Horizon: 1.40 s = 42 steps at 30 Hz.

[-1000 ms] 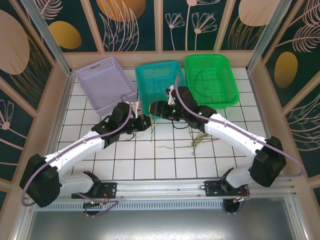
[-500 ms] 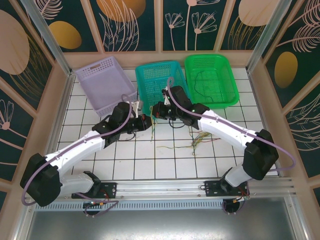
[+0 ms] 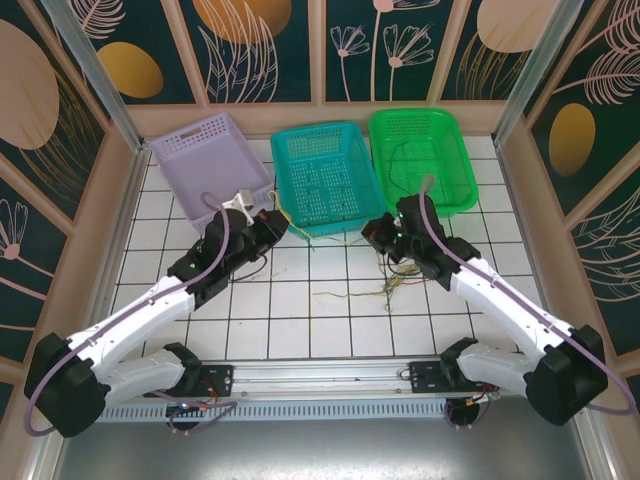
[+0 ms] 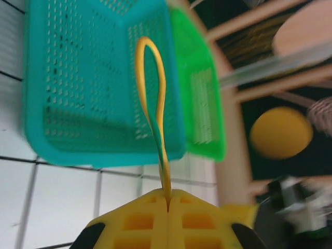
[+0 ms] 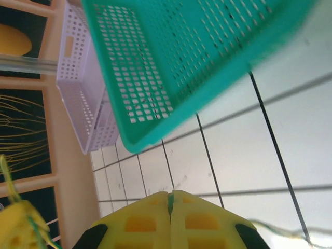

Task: Untangle the cables

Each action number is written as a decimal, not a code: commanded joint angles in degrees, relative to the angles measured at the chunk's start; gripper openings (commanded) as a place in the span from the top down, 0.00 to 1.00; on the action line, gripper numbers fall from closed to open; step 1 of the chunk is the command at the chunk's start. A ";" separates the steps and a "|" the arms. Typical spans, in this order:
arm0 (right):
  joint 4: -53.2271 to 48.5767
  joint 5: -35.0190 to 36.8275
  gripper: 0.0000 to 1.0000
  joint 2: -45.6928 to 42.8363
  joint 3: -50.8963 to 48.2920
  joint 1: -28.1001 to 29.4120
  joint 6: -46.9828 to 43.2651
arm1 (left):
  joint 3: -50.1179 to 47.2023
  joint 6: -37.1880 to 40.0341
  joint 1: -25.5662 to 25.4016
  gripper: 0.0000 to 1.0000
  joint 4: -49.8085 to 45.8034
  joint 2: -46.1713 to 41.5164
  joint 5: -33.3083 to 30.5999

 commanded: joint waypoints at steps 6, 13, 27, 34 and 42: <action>1.00 -6.57 1.00 -3.40 -8.70 -0.72 16.35 | -7.31 -17.31 1.09 1.00 28.51 0.60 -5.99; -3.39 -0.85 1.00 -3.49 -0.96 -4.30 6.61 | -0.19 -9.23 1.17 1.00 16.70 3.67 5.56; -12.83 11.51 1.00 3.24 18.43 -2.68 -22.44 | 2.91 -5.36 1.12 0.36 -0.05 -2.16 11.27; -11.25 11.15 1.00 5.21 21.67 -2.85 -19.93 | 4.66 -4.63 0.50 0.47 -0.18 0.00 15.31; -16.78 8.77 1.00 10.67 30.56 -3.63 -6.93 | 3.33 -4.64 -1.51 0.60 7.20 1.62 16.82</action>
